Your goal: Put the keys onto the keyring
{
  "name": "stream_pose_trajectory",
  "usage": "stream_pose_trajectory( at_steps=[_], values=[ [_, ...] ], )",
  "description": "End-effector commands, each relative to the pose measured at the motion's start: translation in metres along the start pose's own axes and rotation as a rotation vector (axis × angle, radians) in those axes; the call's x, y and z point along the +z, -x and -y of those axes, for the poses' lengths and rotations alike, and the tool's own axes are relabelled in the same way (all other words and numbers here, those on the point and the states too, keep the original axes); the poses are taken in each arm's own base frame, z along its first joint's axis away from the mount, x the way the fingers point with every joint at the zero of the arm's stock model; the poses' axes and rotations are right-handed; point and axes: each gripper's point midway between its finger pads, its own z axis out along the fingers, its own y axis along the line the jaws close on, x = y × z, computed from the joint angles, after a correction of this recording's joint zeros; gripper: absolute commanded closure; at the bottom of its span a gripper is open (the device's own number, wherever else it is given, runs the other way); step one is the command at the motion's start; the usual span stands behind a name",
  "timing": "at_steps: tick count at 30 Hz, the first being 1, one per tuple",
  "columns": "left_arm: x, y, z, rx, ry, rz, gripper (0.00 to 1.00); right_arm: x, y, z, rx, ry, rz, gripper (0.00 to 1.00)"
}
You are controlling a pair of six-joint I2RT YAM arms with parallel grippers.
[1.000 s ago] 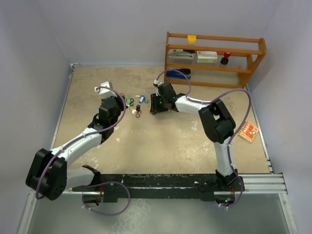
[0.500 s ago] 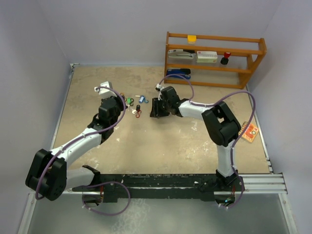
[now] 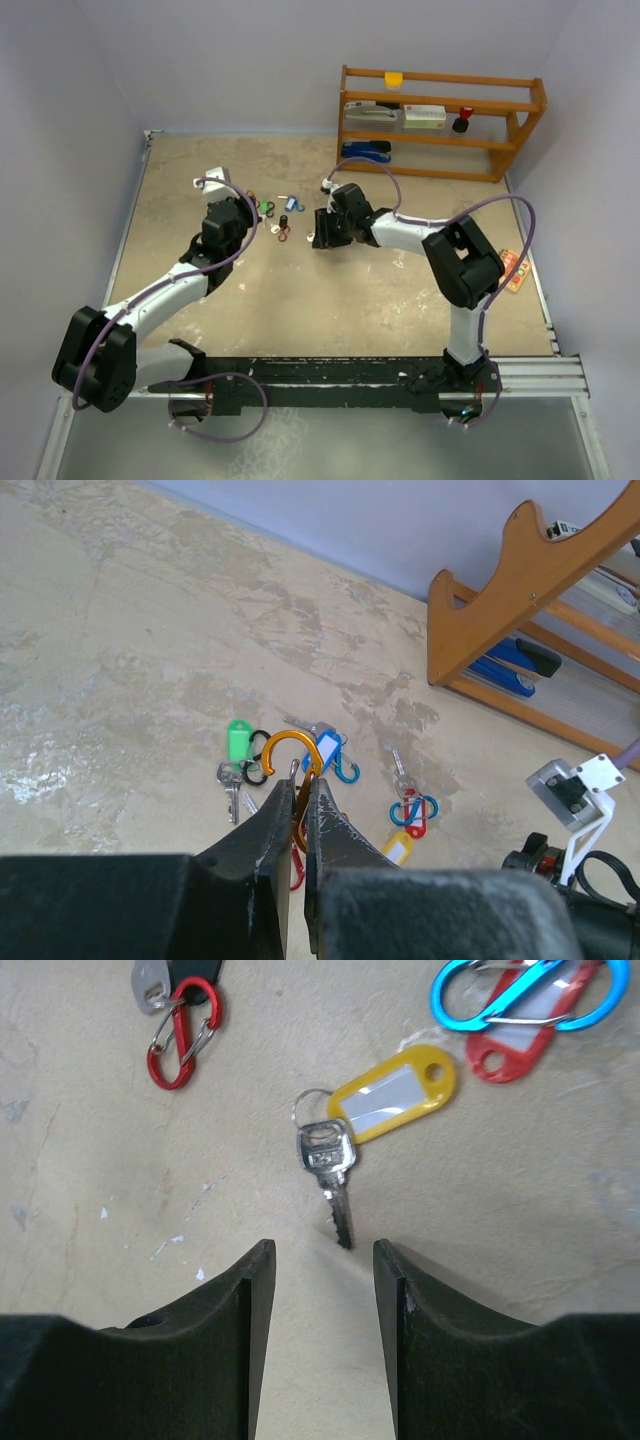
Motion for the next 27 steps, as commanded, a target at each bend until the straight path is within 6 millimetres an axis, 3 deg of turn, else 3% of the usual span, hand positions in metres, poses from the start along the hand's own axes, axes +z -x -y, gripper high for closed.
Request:
stream_pose_trajectory(
  at_steps=[1,6,15,21,27],
  values=[
    [-0.003,0.015,0.004,-0.035,-0.012,0.042,1.00,-0.026,0.041,0.001,-0.103,-0.078,0.124,0.53],
    [-0.005,0.019,0.004,-0.034,-0.013,0.046,1.00,-0.039,0.060,0.010,-0.169,-0.152,0.184,0.53],
    [-0.008,0.022,0.006,-0.036,-0.021,0.049,1.00,-0.041,0.071,0.019,-0.246,-0.241,0.186,0.54],
    [-0.005,0.021,0.008,-0.036,-0.026,0.044,1.00,-0.034,0.067,0.019,-0.308,-0.285,0.162,0.53],
    [-0.004,0.021,0.009,-0.044,-0.027,0.045,1.00,-0.016,0.058,0.002,-0.371,-0.254,0.124,0.54]
  ],
)
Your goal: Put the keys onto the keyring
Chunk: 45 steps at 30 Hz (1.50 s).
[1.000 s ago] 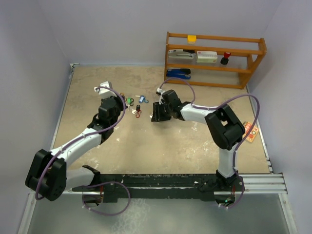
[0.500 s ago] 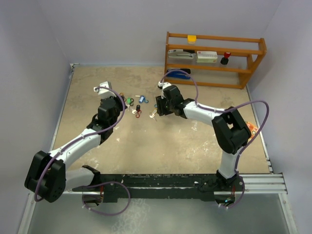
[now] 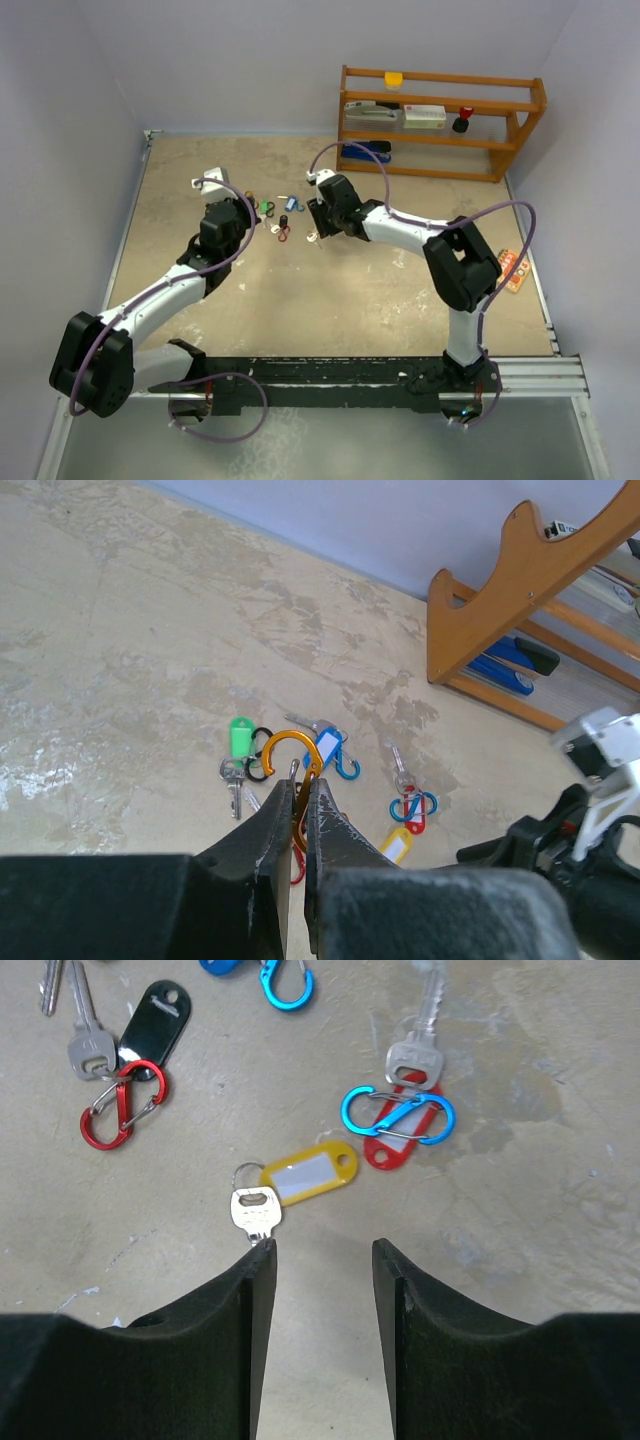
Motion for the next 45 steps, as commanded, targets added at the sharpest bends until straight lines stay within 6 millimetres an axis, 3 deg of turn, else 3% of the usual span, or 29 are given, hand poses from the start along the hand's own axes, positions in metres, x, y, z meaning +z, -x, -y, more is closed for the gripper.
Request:
stream_pose_trajectory(
  at_steps=[1,13,31,45],
  values=[
    [0.001,0.019,0.009,-0.046,-0.025,0.050,1.00,0.005,0.007,-0.014,-0.069,0.011,0.006,0.54],
    [-0.001,0.023,0.006,-0.043,0.000,0.052,1.00,0.025,0.006,-0.042,-0.125,0.032,-0.007,0.56],
    [-0.010,0.036,0.000,-0.035,0.014,0.075,1.00,0.030,0.020,-0.038,-0.128,-0.020,0.020,0.55],
    [-0.008,0.033,-0.002,-0.034,0.017,0.067,1.00,0.037,0.008,-0.039,-0.149,-0.013,-0.022,0.57]
  ],
)
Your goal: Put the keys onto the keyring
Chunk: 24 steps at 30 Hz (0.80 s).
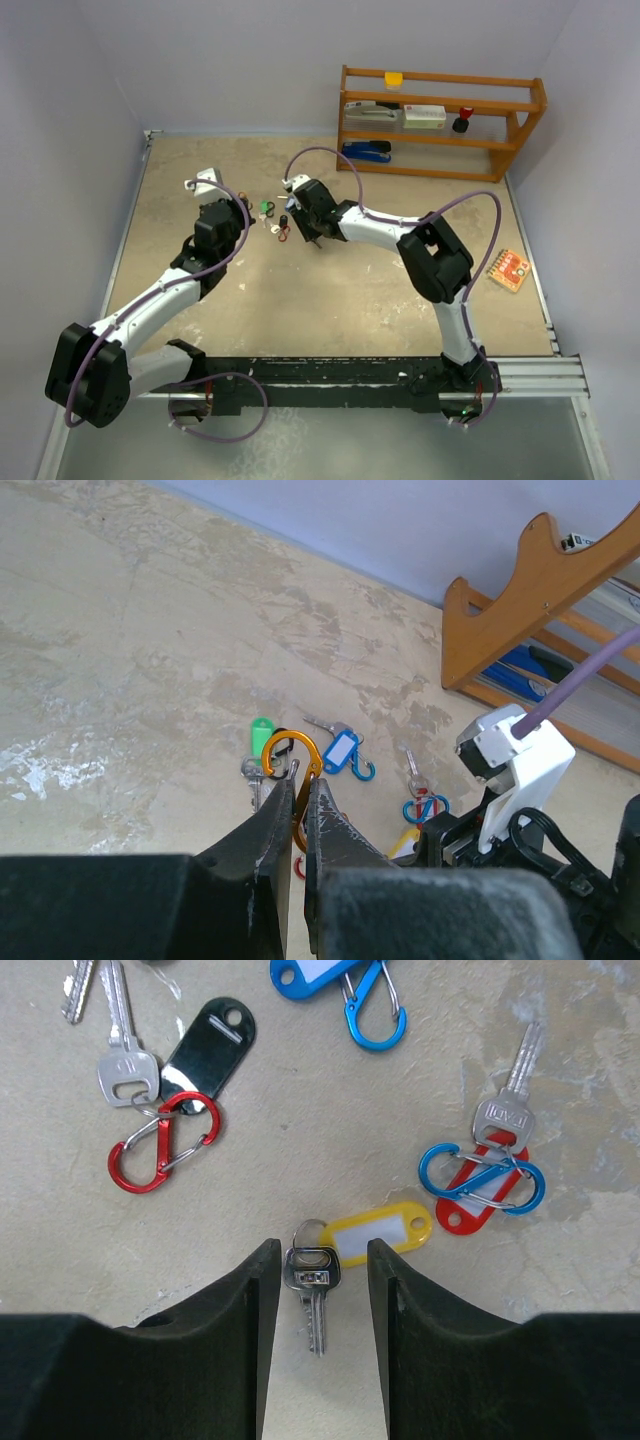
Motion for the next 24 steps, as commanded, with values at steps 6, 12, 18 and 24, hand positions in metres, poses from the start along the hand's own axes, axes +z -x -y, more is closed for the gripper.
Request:
stream_pose_trajectory(
  at_steps=[6,12,18,24],
  values=[
    [0.0018,0.0229,0.0086,-0.038,-0.021,0.057,1.00,0.0043,0.0063,-0.0059,-0.023,0.012,0.005,0.58],
    [0.0025,0.0210,0.0082,-0.038,-0.022,0.053,1.00,0.0076,0.0061,-0.0082,-0.030,0.010,0.001,0.63],
    [0.0029,0.0213,0.0062,-0.039,-0.018,0.055,1.00,0.0082,0.0072,-0.0079,-0.030,0.001,-0.001,0.71],
    [0.0033,0.0214,0.0069,-0.042,-0.023,0.055,1.00,0.0068,0.0088,-0.0047,-0.030,-0.016,0.004,0.85]
  ],
)
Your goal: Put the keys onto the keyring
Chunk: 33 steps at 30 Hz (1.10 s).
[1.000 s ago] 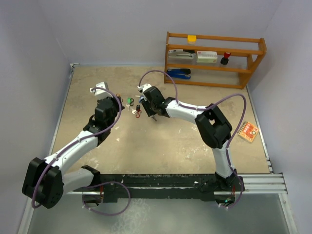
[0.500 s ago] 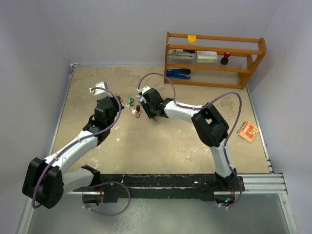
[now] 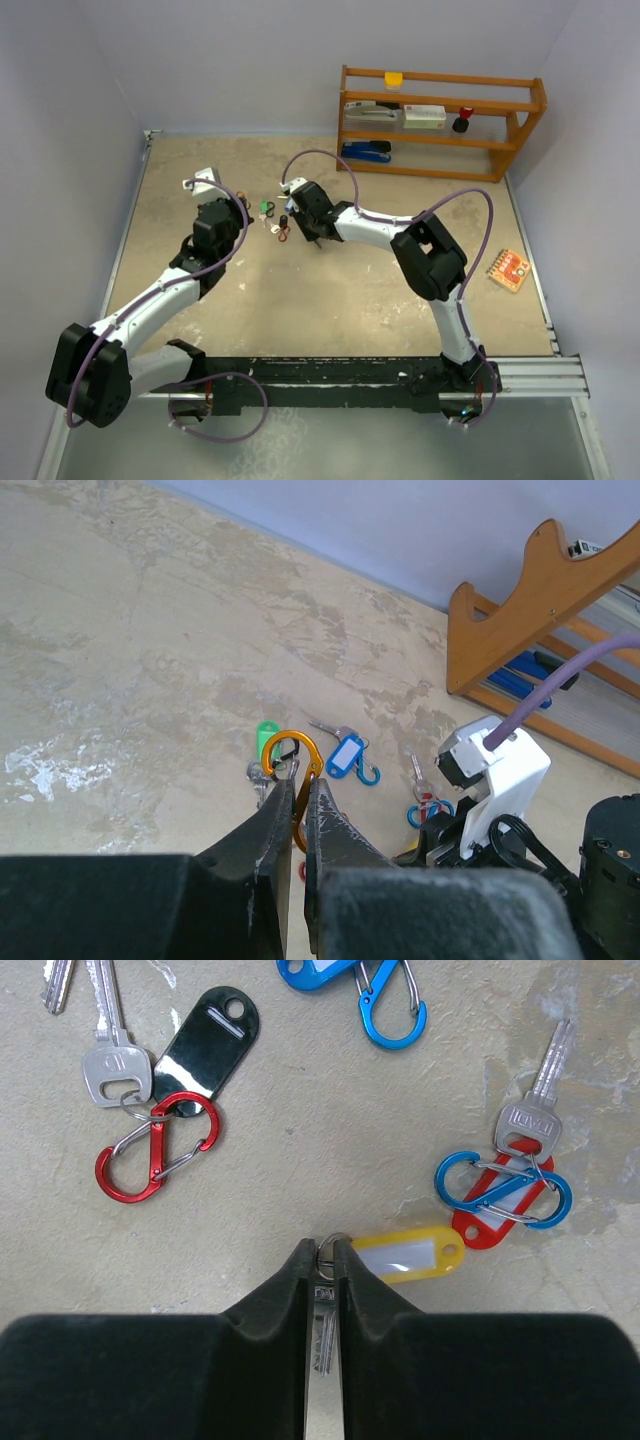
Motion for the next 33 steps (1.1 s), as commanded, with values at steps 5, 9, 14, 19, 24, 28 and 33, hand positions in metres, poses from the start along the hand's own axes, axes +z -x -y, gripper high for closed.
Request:
stream_pose_trajectory(
  at_steps=[5,9,14,19,24,28,33],
  values=[
    [0.002,0.019,0.011,-0.040,-0.033,0.048,1.00,-0.013,0.025,0.005,-0.002,-0.038,0.061,0.96],
    [0.003,0.018,0.012,-0.043,-0.043,0.044,1.00,-0.026,0.036,0.008,0.011,-0.048,0.111,0.99],
    [0.004,0.013,0.022,-0.043,-0.095,0.026,1.00,-0.060,0.057,-0.001,0.062,0.043,0.204,0.99],
    [0.003,0.011,0.033,-0.048,-0.161,0.020,1.00,-0.092,0.076,-0.010,0.060,0.133,0.283,0.99],
    [0.003,0.005,0.047,-0.056,-0.242,0.005,1.00,-0.114,0.085,-0.016,0.057,0.191,0.326,0.99],
    [0.005,-0.002,0.055,-0.066,-0.285,-0.014,1.00,-0.131,0.091,-0.020,0.046,0.232,0.370,0.99],
    [0.005,-0.010,0.071,-0.065,-0.373,-0.041,1.00,-0.148,0.097,-0.021,0.038,0.256,0.413,1.00]
  ],
)
